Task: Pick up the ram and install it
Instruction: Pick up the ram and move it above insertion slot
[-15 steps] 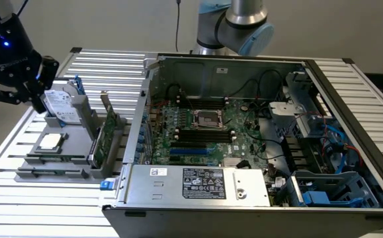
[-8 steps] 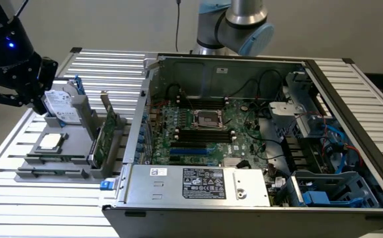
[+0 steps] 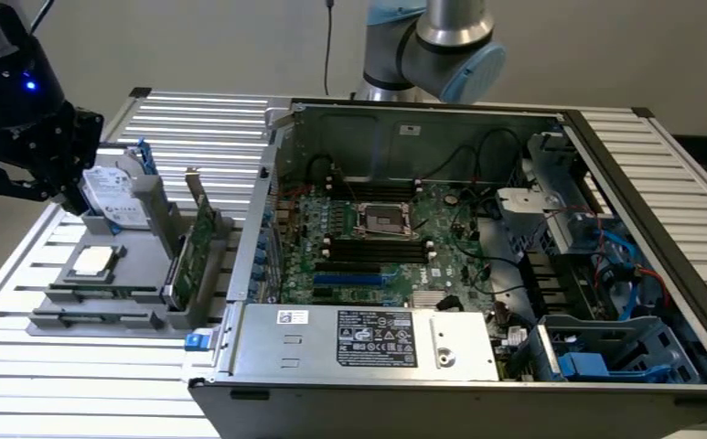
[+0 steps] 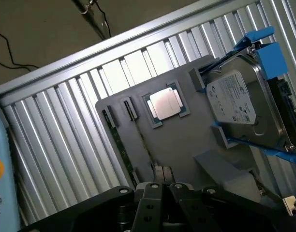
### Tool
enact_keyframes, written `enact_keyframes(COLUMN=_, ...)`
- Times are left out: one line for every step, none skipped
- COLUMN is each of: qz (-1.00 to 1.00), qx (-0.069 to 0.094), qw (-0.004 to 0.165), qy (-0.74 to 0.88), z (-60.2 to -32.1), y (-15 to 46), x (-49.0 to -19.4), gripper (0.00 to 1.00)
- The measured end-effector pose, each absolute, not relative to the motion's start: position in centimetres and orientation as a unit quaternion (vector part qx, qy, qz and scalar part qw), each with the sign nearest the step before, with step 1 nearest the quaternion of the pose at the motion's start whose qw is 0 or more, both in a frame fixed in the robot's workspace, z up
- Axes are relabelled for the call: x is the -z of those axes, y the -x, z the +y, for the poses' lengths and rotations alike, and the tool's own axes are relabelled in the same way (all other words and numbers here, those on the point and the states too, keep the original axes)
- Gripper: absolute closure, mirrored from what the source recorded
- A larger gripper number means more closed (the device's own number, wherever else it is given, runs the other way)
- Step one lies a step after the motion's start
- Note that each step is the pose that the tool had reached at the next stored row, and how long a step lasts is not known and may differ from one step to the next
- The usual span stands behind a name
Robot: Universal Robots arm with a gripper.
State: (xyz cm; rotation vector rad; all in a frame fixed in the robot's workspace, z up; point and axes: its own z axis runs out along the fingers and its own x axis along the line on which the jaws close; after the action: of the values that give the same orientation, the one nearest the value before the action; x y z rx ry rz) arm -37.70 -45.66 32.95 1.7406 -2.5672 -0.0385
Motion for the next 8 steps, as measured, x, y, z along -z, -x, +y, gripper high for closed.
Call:
enact_keyframes(qz=-0.822, qx=0.012, qw=0.02, qy=-0.568, z=-45.66, y=37.7, x=-32.9, gripper=0.89)
enact_keyframes(qz=-0.817, qx=0.012, qw=0.02, qy=-0.576, z=-45.66, y=37.7, x=-32.85, gripper=0.89)
enact_keyframes(qz=-0.812, qx=0.012, qw=0.02, qy=-0.583, z=-45.66, y=37.7, x=-32.79, gripper=0.89)
enact_keyframes(qz=-0.807, qx=0.012, qw=0.02, qy=-0.59, z=-45.66, y=37.7, x=-32.74, gripper=0.89)
enact_keyframes(qz=-0.801, qx=0.011, qw=0.02, qy=-0.598, z=-45.66, y=37.7, x=-32.69, gripper=0.89)
enact_keyframes(qz=-0.796, qx=0.011, qw=0.021, qy=-0.605, z=-45.66, y=37.7, x=-32.64, gripper=0.89)
enact_keyframes(qz=-0.79, qx=0.011, qw=0.021, qy=-0.612, z=-45.66, y=37.7, x=-32.58, gripper=0.89)
enact_keyframes(qz=-0.785, qx=0.011, qw=0.021, qy=-0.62, z=-45.66, y=37.7, x=-32.53, gripper=0.89)
